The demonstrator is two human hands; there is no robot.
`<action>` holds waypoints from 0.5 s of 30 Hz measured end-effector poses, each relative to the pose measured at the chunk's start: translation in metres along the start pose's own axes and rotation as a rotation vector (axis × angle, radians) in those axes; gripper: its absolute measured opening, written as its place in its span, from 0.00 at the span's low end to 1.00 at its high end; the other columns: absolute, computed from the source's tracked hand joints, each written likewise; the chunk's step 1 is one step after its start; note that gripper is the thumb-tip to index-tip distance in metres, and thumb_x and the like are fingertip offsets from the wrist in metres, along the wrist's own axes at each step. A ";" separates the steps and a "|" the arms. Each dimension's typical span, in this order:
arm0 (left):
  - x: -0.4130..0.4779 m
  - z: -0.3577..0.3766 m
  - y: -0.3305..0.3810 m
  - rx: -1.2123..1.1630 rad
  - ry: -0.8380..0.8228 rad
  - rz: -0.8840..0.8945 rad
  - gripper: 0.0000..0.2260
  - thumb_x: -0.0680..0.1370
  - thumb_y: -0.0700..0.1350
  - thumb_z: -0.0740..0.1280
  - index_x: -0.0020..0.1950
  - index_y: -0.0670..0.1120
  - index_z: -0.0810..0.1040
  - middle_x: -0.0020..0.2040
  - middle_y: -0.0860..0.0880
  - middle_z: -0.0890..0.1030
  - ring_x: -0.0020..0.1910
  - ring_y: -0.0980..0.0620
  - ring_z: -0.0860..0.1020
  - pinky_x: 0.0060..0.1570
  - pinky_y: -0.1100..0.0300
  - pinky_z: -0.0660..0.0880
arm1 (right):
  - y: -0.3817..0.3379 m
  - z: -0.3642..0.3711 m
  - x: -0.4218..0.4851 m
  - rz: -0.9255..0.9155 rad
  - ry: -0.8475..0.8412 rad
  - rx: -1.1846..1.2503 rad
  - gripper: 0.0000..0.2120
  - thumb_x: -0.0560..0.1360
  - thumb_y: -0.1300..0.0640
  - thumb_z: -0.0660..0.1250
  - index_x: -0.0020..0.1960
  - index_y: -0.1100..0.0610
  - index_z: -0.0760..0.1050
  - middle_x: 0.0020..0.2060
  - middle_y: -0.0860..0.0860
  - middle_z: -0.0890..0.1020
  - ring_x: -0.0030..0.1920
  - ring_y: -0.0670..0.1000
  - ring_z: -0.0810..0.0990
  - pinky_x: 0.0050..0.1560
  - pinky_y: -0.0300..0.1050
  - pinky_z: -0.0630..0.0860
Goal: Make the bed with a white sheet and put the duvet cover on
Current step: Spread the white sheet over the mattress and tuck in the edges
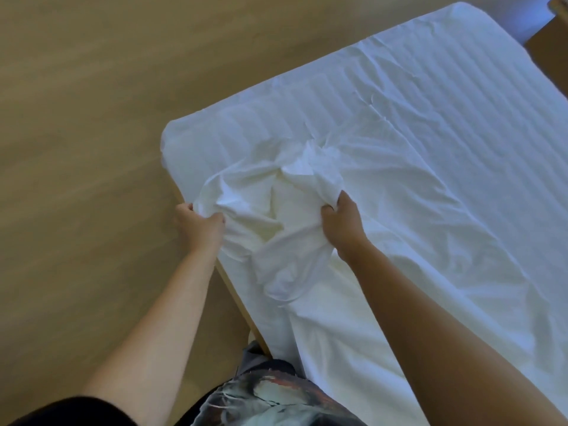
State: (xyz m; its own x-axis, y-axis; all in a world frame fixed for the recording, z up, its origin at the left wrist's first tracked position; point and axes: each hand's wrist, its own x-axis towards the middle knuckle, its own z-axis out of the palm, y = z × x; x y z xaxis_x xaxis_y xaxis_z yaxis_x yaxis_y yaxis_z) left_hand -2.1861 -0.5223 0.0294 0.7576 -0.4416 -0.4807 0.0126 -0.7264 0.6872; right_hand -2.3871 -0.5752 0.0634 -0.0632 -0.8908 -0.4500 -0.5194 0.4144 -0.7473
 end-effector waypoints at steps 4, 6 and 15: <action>-0.040 0.024 0.012 0.295 -0.251 0.669 0.30 0.70 0.38 0.68 0.71 0.39 0.64 0.68 0.40 0.68 0.68 0.42 0.66 0.66 0.52 0.63 | -0.015 0.015 -0.011 -0.033 -0.142 0.166 0.20 0.74 0.66 0.59 0.65 0.54 0.71 0.55 0.51 0.79 0.56 0.53 0.77 0.57 0.50 0.76; -0.063 0.028 0.025 0.192 -0.859 0.472 0.25 0.72 0.43 0.63 0.69 0.49 0.67 0.63 0.53 0.74 0.64 0.51 0.72 0.58 0.61 0.69 | -0.022 0.012 -0.011 -0.006 -0.171 0.268 0.19 0.73 0.67 0.60 0.61 0.52 0.72 0.53 0.51 0.80 0.53 0.53 0.79 0.55 0.51 0.77; -0.106 0.079 0.026 0.196 -0.876 0.438 0.23 0.78 0.44 0.63 0.72 0.51 0.64 0.62 0.51 0.77 0.60 0.51 0.76 0.59 0.57 0.72 | 0.002 -0.012 0.001 0.092 -0.117 0.370 0.39 0.74 0.54 0.69 0.76 0.48 0.48 0.63 0.47 0.72 0.62 0.50 0.72 0.63 0.47 0.70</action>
State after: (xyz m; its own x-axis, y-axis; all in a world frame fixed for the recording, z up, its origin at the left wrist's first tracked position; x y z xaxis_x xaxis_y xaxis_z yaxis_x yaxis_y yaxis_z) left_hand -2.3178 -0.5358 0.0555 -0.0802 -0.8664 -0.4929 -0.3208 -0.4458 0.8357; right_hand -2.3988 -0.5769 0.0673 0.0135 -0.8283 -0.5601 -0.1727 0.5498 -0.8172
